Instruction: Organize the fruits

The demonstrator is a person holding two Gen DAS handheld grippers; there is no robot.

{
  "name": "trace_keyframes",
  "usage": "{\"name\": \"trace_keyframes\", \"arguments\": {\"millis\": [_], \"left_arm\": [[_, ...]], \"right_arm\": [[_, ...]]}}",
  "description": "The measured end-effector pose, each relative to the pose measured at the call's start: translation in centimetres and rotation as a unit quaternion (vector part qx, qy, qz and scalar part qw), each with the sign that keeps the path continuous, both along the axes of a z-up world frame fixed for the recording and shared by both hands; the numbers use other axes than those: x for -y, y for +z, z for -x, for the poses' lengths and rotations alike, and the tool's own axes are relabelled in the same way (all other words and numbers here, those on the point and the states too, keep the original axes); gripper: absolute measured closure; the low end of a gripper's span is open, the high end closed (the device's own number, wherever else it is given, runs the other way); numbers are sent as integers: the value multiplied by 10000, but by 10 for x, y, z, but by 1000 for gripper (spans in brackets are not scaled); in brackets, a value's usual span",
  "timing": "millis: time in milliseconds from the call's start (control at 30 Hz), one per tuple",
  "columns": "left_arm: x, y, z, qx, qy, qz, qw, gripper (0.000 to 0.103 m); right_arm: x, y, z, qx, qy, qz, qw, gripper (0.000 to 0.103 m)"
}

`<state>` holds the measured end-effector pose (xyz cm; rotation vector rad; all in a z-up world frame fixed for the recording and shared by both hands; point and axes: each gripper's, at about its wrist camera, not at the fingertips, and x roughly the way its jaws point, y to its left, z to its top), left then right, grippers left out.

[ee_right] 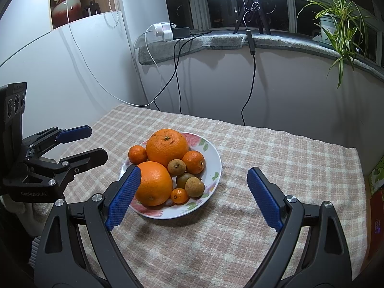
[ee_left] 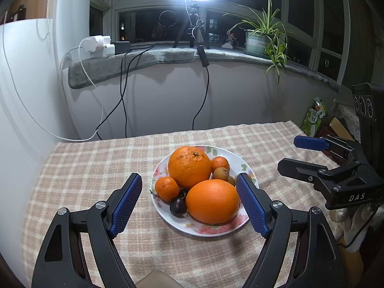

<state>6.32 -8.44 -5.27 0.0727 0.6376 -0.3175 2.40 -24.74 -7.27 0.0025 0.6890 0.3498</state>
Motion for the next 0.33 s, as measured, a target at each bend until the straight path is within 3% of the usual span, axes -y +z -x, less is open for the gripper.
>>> {"name": "trace_keyframes", "arguments": {"millis": [333], "left_arm": [[-3,0,-1,10,-13,4,10000,22]], "right_arm": [[0,0,0,-5,-18,6,10000,11]]}}
